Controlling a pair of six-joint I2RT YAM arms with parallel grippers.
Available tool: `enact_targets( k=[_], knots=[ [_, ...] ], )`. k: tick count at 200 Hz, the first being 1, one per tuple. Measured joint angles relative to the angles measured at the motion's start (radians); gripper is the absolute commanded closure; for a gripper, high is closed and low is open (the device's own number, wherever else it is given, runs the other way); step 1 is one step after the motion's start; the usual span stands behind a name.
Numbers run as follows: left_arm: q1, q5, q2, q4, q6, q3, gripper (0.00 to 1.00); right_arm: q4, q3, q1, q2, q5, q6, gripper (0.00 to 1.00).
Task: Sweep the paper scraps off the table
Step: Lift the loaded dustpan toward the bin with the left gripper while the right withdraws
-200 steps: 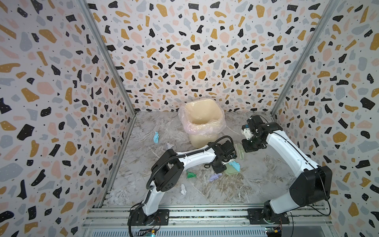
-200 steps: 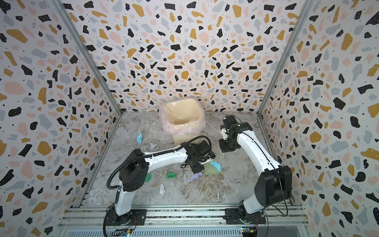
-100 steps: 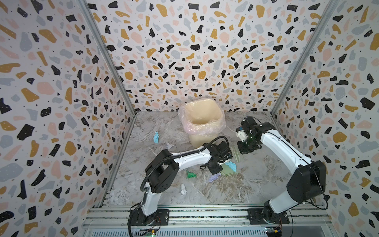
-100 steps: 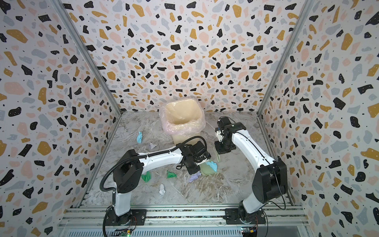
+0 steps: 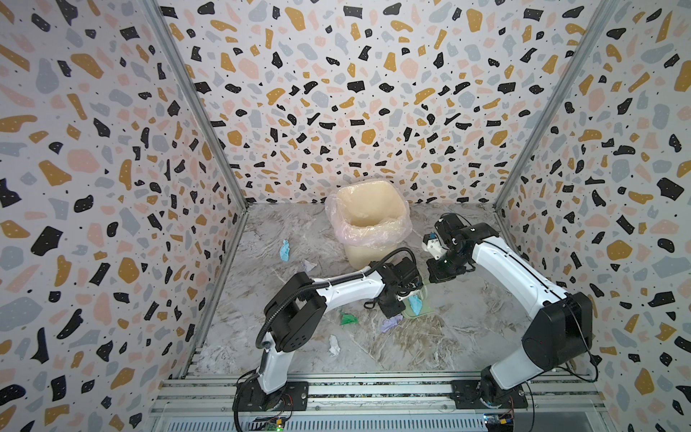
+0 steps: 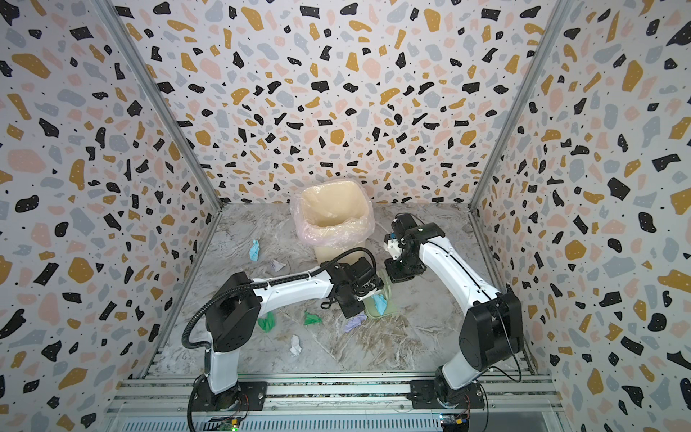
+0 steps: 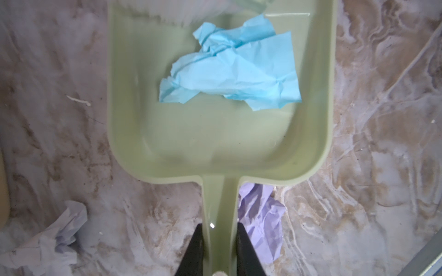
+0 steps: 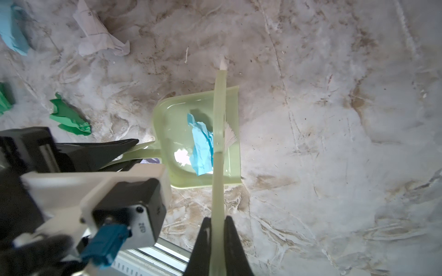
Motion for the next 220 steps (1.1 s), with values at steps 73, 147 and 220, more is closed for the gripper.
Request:
enact_targets(
  k=[73,147,220],
  knots=[
    [0.000,0.001,-0.160,0.088,-0.009,-0.106,1.00,-0.001,0.067,-0.134,-0.064,0.036,0.021,1.00],
    [0.000,-0.016,-0.443,0.151,-0.046,-0.203,1.00,0.064,0.079,-0.326,-0.225,-0.063,0.037,1.00],
    [0.001,-0.102,-0.657,-0.016,-0.130,-0.105,1.00,0.097,-0.007,-0.356,-0.266,-0.158,0.037,1.00]
  ],
)
